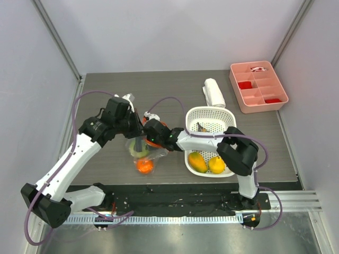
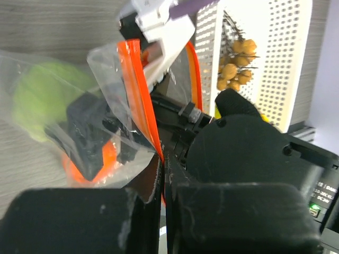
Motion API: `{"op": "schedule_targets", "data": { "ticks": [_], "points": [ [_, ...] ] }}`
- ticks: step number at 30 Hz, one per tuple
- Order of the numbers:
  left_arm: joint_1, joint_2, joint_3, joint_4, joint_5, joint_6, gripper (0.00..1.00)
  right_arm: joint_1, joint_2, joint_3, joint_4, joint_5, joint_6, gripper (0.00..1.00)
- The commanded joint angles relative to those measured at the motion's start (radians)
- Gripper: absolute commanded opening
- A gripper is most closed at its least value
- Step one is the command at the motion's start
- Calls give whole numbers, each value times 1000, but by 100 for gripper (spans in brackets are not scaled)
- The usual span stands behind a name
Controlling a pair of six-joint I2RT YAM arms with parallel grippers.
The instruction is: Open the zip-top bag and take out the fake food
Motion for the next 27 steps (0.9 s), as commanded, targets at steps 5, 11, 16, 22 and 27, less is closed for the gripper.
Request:
{"op": "schedule_targets", "data": {
  "ticks": [5, 11, 16, 22, 27],
  "points": [
    [7, -102, -75, -91, -124, 17, 0, 22, 145, 117, 104, 44, -51, 93],
    [25, -154, -111, -125, -134, 7, 0, 22, 231, 143, 154, -7, -17, 91],
    [34, -205, -141, -154, -173, -7, 0, 22, 312, 157, 202, -65, 9, 94],
    [45, -230, -138, -186, -197, 10, 0, 22, 243, 131, 241, -68, -17, 54],
    [51, -227, -145, -155, -203, 11, 0, 22, 87, 244, -23, -33, -81, 10]
  ]
}}
